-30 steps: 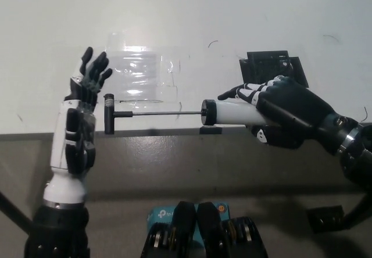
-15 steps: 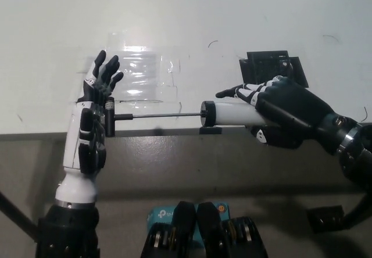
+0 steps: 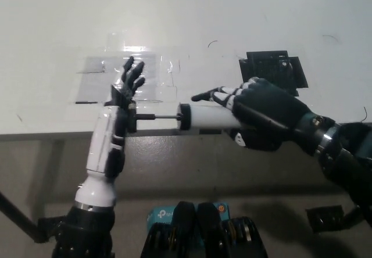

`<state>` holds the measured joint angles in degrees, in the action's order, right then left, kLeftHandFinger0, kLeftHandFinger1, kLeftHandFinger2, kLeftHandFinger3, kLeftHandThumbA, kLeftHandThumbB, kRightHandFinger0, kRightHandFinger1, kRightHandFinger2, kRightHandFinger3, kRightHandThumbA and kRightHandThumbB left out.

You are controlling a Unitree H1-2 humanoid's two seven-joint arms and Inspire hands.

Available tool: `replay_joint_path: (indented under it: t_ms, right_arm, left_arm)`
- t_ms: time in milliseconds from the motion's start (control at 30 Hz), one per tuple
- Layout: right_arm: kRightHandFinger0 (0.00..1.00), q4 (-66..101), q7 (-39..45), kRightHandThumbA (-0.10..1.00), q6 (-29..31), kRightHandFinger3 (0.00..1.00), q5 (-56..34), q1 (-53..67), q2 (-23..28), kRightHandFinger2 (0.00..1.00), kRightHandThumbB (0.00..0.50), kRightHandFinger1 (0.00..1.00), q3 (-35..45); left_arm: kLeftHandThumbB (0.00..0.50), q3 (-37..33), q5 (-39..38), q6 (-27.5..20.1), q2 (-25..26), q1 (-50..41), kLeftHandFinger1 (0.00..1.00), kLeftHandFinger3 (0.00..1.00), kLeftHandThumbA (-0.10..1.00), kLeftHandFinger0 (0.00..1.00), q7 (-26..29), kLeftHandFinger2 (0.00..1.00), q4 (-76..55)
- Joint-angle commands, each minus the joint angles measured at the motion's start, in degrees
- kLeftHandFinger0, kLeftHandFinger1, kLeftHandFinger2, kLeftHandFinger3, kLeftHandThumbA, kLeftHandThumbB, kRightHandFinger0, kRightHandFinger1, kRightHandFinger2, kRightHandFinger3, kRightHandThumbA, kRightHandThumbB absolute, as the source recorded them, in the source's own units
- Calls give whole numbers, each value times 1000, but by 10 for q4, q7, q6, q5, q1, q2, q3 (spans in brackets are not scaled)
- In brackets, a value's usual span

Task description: The robot uses right hand to pick up a small white air pumper and uses its left hand to compress it, and then puts it on the desk

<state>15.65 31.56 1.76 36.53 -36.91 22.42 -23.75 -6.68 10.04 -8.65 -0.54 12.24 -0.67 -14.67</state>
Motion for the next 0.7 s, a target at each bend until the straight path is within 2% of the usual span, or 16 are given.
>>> replay_joint_path:
  t_ms: [0, 67, 100, 133, 200, 233, 300, 333, 367, 400, 433, 467, 500, 533, 600, 667]
  right_arm:
    - [0, 21, 19, -100, -8, 774, 24, -49, -26, 827, 264, 435, -9]
    - [0, 10, 9, -100, 6, 711, 27, -50, -33, 823, 262, 387, -11]
    - [0, 8, 9, -100, 6, 664, 29, -51, -36, 732, 266, 333, -12]
    - [0, 9, 14, -100, 3, 496, 34, -54, -39, 547, 268, 235, -14]
    - [0, 8, 17, -100, 4, 267, 37, -56, -41, 329, 266, 56, -15]
    - [0, 8, 21, -100, 3, 282, 36, -57, -41, 293, 263, 38, -14]
    - [0, 11, 25, -100, -2, 282, 38, -56, -41, 84, 267, 0, -13]
    - [0, 10, 25, -100, -2, 251, 39, -55, -40, 35, 267, 0, -10]
    - [0, 3, 15, -100, 8, 83, 35, -52, -36, 14, 258, 0, -6]
    - [0, 1, 11, -100, 12, 67, 34, -51, -35, 87, 260, 0, -4]
    - [0, 2, 9, -100, 16, 90, 33, -49, -31, 301, 261, 26, -2]
    - [0, 4, 12, -100, 12, 241, 33, -46, -29, 630, 243, 146, 0]
    - [0, 7, 18, -100, 3, 483, 35, -44, -26, 753, 239, 292, 2]
    - [0, 8, 23, -100, -3, 667, 38, -43, -23, 780, 221, 382, 3]
    - [0, 8, 25, -100, -2, 781, 36, -40, -16, 789, 201, 438, 7]
    - [0, 2, 18, -100, 4, 816, 34, -36, -6, 799, 194, 451, 15]
  left_arm:
    - [256, -38, 87, 1, -23, -1, 1000, 1000, 1000, 1000, 11, 1000, 0]
    - [241, -45, 99, 1, -29, -1, 1000, 1000, 1000, 1000, 15, 1000, 5]
    - [238, -47, 104, 1, -31, -1, 1000, 1000, 1000, 1000, 16, 1000, 5]
    - [238, -50, 108, 2, -33, -1, 1000, 1000, 1000, 1000, 17, 1000, 6]
    - [239, -54, 110, 2, -35, -2, 1000, 1000, 1000, 1000, 17, 1000, 7]
    - [244, -56, 108, 2, -36, -3, 1000, 1000, 1000, 1000, 18, 1000, 7]
    - [249, -58, 106, 1, -36, -4, 1000, 1000, 1000, 1000, 18, 1000, 6]
    - [254, -57, 108, 4, -34, -5, 1000, 1000, 1000, 1000, 18, 1000, 2]
    - [258, -54, 103, 6, -31, -4, 1000, 1000, 1000, 1000, 18, 1000, -1]
    - [258, -54, 101, 6, -30, -5, 1000, 1000, 1000, 1000, 18, 1000, -2]
    - [263, -51, 93, 4, -29, -5, 1000, 1000, 1000, 1000, 19, 1000, -2]
    - [268, -47, 86, 1, -27, -6, 1000, 1000, 1000, 1000, 19, 1000, -2]
    - [268, -43, 84, 2, -23, -7, 1000, 1000, 1000, 1000, 19, 1000, -4]
    - [270, -38, 76, 3, -17, -7, 1000, 1000, 1000, 1000, 17, 1000, -7]
    - [265, -29, 70, -3, -8, -9, 1000, 1000, 1000, 1000, 20, 1000, -10]
    - [260, -15, 60, -4, 7, -10, 1000, 1000, 1000, 1000, 20, 1000, -16]
